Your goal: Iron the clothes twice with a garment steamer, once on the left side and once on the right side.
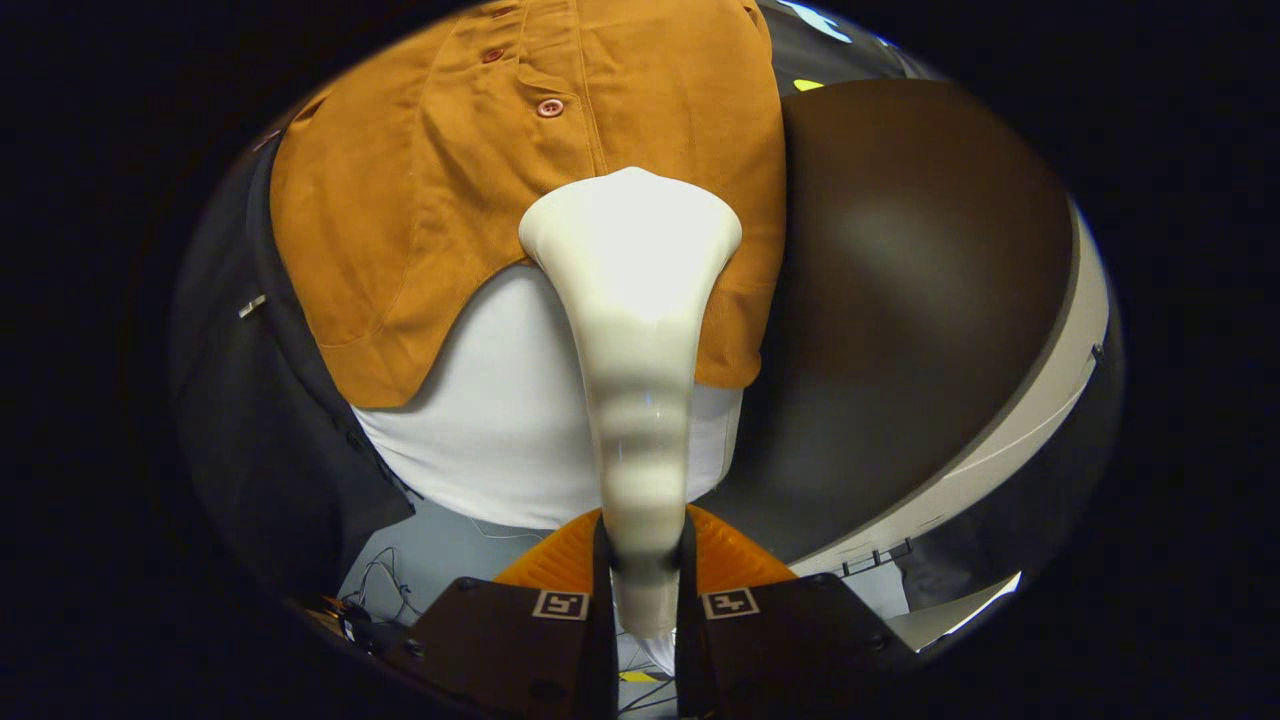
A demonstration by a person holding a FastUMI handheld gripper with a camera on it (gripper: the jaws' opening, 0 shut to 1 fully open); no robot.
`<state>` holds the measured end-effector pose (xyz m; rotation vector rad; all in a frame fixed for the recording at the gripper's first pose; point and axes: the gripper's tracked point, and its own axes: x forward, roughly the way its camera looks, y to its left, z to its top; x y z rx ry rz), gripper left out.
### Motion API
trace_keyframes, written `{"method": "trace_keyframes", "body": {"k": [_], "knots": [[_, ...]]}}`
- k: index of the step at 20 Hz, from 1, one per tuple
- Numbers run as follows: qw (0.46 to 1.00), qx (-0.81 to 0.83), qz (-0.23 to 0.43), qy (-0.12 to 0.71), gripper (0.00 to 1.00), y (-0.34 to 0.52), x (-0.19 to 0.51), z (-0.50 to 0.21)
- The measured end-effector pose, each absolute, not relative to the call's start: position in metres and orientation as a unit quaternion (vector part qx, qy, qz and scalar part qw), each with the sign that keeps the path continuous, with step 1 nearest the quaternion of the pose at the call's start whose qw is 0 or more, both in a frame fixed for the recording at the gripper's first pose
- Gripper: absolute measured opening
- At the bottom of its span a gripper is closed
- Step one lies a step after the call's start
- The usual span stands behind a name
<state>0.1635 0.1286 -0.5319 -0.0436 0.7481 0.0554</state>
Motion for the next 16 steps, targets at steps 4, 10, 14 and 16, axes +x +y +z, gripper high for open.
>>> {"method": "trace_keyframes", "body": {"k": [4, 10, 14, 16], "knots": [[0.932, -0.025, 0.03, 0.36, 0.26, 0.127, 0.139, -0.526], [0.941, -0.022, 0.048, 0.335, 0.26, 0.136, 0.106, -0.477], [0.952, -0.021, 0.063, 0.299, 0.26, 0.154, 0.089, -0.418], [0.958, -0.022, 0.071, 0.276, 0.26, 0.166, 0.082, -0.384]]}}
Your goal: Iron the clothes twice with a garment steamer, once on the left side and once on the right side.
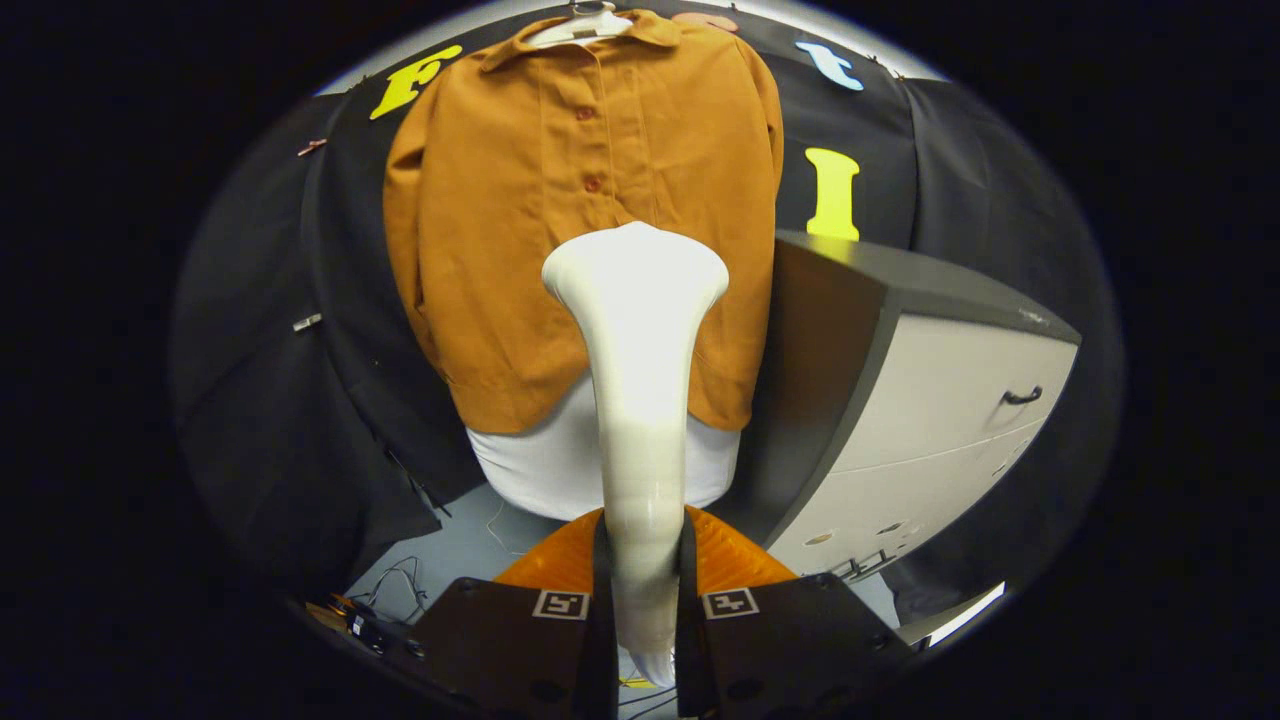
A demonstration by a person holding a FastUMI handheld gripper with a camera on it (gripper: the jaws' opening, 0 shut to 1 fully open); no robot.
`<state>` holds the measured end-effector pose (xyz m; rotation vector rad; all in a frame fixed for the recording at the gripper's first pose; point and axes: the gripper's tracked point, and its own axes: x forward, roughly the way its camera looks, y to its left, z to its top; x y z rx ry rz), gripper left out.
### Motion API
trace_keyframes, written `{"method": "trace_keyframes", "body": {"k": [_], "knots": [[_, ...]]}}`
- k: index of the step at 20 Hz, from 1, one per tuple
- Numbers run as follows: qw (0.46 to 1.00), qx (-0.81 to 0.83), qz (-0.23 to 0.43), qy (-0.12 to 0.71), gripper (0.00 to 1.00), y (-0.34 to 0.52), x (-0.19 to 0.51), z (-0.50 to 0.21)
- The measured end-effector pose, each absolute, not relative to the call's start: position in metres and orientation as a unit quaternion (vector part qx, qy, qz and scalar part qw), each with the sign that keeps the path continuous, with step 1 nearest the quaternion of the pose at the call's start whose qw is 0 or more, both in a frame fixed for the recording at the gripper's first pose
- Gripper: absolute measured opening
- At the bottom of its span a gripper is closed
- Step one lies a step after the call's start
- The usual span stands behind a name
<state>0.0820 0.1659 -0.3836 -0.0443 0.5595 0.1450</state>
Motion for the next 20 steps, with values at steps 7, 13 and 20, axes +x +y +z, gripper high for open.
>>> {"method": "trace_keyframes", "body": {"k": [7, 13, 20], "knots": [[0.974, -0.019, 0.102, 0.204, 0.26, 0.221, 0.088, -0.268], [0.982, -0.019, 0.1, 0.157, 0.26, 0.28, 0.129, -0.208], [0.988, -0.048, 0.074, 0.125, 0.26, 0.325, 0.194, -0.194]]}}
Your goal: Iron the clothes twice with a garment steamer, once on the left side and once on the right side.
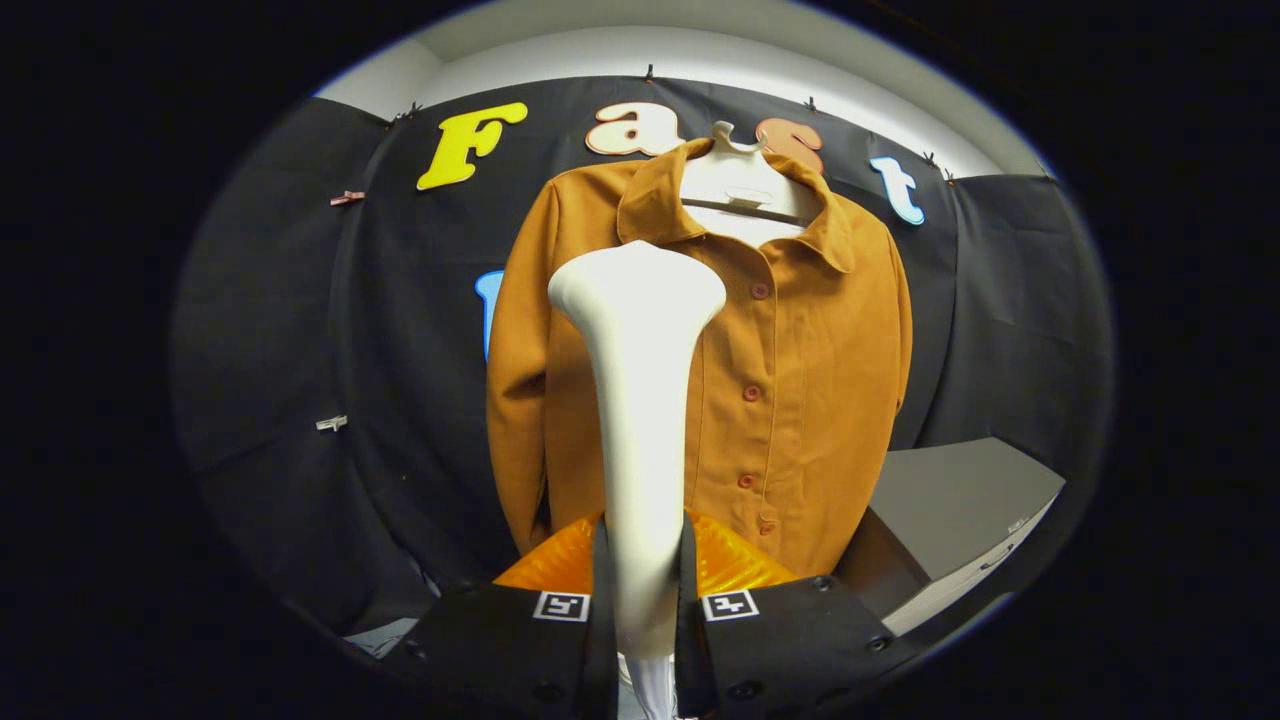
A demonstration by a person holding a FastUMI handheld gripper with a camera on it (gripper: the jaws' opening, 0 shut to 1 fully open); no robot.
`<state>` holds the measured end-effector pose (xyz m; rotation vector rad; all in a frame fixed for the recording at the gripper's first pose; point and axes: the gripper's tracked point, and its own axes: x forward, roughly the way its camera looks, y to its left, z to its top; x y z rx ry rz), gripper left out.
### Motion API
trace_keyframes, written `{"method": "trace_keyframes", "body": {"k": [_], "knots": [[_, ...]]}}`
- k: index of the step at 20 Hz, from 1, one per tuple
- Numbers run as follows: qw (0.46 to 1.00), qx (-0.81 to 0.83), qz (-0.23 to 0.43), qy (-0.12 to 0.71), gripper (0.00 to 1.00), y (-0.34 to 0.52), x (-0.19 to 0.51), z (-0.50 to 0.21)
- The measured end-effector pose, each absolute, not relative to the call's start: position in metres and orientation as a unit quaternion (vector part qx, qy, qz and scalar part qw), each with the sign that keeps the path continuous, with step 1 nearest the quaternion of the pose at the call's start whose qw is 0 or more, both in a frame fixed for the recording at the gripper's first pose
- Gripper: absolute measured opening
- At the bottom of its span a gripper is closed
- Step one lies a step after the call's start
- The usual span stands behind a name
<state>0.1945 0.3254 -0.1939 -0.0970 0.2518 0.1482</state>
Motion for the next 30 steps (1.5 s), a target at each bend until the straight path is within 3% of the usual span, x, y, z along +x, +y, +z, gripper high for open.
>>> {"method": "trace_keyframes", "body": {"k": [9, 20, 30], "knots": [[0.99, -0.06, 0.04, 0.123, 0.26, 0.331, 0.232, -0.243], [0.978, -0.054, 0.037, 0.197, 0.26, 0.318, 0.199, -0.382], [0.965, -0.07, 0.037, 0.251, 0.26, 0.288, 0.171, -0.464]]}}
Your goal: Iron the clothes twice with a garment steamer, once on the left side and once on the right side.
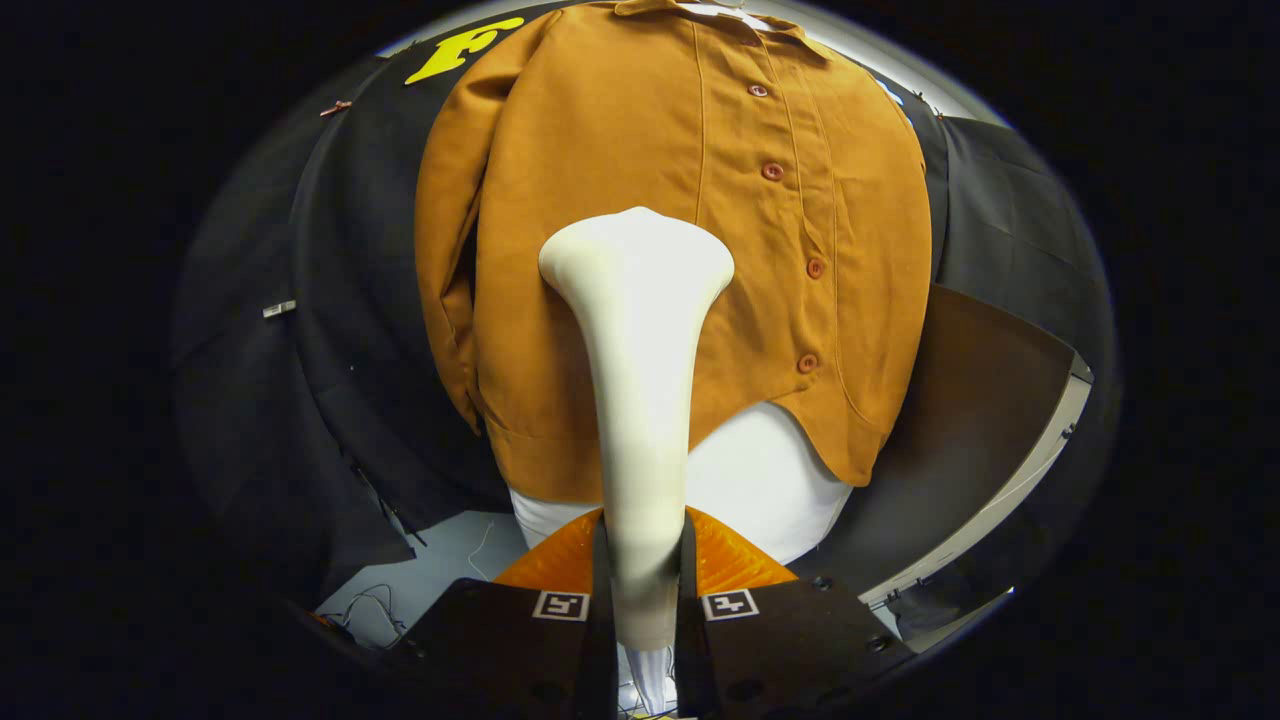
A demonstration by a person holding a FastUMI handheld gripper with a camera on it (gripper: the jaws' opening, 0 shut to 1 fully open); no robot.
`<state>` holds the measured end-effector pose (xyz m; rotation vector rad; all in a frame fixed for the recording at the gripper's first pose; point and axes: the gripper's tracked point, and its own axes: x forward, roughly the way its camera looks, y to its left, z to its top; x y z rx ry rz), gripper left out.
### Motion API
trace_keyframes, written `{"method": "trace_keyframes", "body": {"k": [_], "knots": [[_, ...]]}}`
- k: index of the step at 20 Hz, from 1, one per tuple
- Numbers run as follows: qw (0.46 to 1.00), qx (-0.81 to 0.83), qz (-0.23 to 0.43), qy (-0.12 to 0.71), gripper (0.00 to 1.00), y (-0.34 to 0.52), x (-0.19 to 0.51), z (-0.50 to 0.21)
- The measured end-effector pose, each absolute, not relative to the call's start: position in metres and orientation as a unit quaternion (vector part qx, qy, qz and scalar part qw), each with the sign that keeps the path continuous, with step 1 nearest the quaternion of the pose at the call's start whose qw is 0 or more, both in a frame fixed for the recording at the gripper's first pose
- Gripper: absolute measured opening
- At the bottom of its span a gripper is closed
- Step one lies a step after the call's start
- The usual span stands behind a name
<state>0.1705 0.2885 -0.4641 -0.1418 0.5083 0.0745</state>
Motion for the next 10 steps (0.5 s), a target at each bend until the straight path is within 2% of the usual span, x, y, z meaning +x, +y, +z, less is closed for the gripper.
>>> {"method": "trace_keyframes", "body": {"k": [10], "knots": [[0.944, -0.076, 0.041, 0.318, 0.26, 0.272, 0.132, -0.531]]}}
